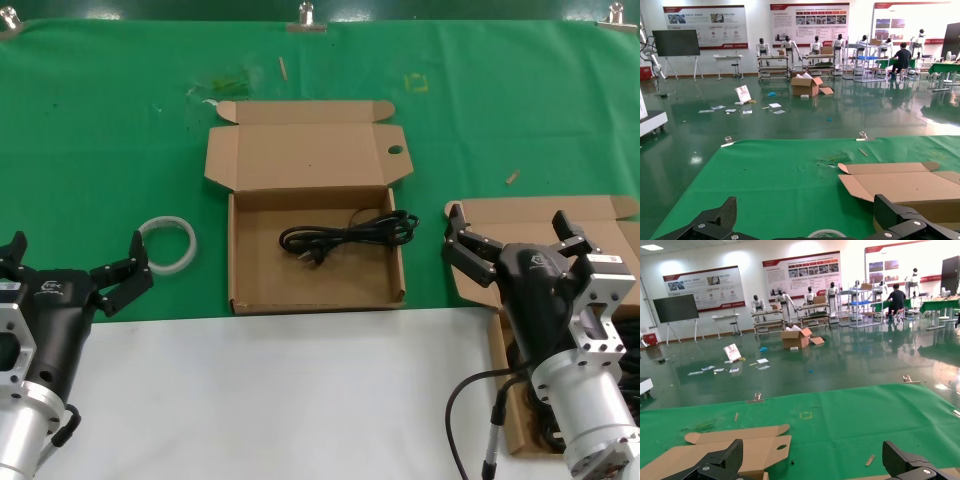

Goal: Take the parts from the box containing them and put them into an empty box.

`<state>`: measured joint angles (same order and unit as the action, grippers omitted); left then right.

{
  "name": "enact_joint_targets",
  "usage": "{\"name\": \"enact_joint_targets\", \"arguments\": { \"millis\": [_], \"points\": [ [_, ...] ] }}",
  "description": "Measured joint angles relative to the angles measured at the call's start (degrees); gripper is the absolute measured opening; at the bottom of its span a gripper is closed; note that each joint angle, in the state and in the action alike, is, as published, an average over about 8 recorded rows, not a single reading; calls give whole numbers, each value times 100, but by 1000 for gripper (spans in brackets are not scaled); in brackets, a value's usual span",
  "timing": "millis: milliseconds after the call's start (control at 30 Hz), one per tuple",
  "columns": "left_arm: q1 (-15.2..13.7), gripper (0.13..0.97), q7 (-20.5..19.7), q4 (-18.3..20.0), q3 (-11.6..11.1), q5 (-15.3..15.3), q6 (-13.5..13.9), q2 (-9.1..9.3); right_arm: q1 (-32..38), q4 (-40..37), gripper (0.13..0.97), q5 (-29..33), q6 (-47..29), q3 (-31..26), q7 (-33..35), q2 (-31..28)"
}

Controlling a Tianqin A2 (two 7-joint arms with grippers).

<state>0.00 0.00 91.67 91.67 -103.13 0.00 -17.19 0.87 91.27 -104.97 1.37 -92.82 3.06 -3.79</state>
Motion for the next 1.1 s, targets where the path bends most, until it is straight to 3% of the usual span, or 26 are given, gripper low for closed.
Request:
{"name": "enact_joint_targets", "arguments": {
  "millis": [1100],
  "points": [
    [0,965,0,0,0,0,0,0,0,0,966,0,0,0,0,0]
  ]
}}
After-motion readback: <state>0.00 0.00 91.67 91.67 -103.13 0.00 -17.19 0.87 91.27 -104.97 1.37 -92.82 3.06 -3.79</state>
